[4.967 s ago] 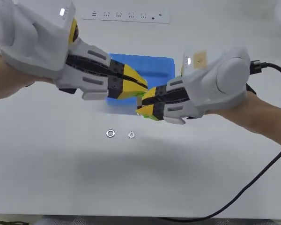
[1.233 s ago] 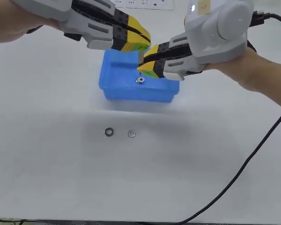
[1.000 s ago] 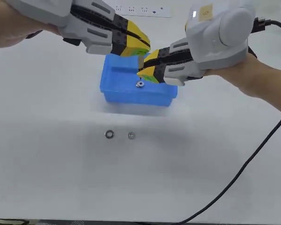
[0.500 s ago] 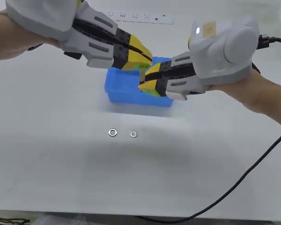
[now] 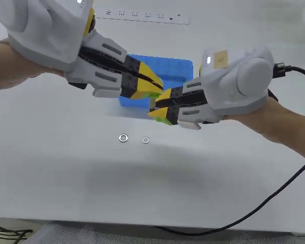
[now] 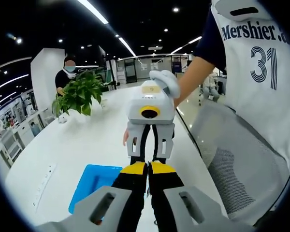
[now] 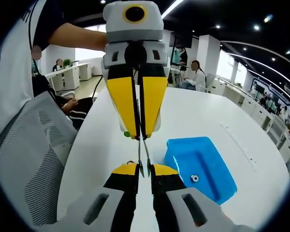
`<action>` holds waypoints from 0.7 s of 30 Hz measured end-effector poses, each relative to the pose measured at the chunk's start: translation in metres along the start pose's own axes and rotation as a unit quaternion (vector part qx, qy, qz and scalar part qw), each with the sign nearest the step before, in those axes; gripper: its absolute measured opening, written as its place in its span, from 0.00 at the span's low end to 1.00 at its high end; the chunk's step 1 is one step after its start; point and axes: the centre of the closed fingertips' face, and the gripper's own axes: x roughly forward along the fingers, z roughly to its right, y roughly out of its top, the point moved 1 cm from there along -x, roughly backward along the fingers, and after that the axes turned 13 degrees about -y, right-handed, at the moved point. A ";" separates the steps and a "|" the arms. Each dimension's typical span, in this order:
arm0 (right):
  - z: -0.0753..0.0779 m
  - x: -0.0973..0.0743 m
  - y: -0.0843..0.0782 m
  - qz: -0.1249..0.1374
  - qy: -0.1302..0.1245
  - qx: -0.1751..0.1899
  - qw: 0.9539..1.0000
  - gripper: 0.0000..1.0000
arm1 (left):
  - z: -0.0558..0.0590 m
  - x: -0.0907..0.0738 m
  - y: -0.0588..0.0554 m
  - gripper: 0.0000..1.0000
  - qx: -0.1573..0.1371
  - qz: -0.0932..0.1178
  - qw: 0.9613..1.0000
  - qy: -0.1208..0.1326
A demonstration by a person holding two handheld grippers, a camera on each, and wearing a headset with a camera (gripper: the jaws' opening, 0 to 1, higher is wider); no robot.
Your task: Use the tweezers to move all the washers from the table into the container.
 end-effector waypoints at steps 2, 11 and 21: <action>-0.004 0.001 -0.002 -0.001 0.004 0.001 1.000 0.11 | 0.003 0.001 -0.002 0.05 -0.001 -0.002 1.000 0.000; -0.011 0.009 -0.014 -0.008 0.005 0.003 1.000 0.11 | 0.007 0.002 -0.016 0.05 -0.014 0.001 1.000 0.012; -0.022 0.018 -0.024 -0.016 0.014 0.005 1.000 0.11 | 0.014 0.005 -0.032 0.05 -0.033 0.002 0.999 0.014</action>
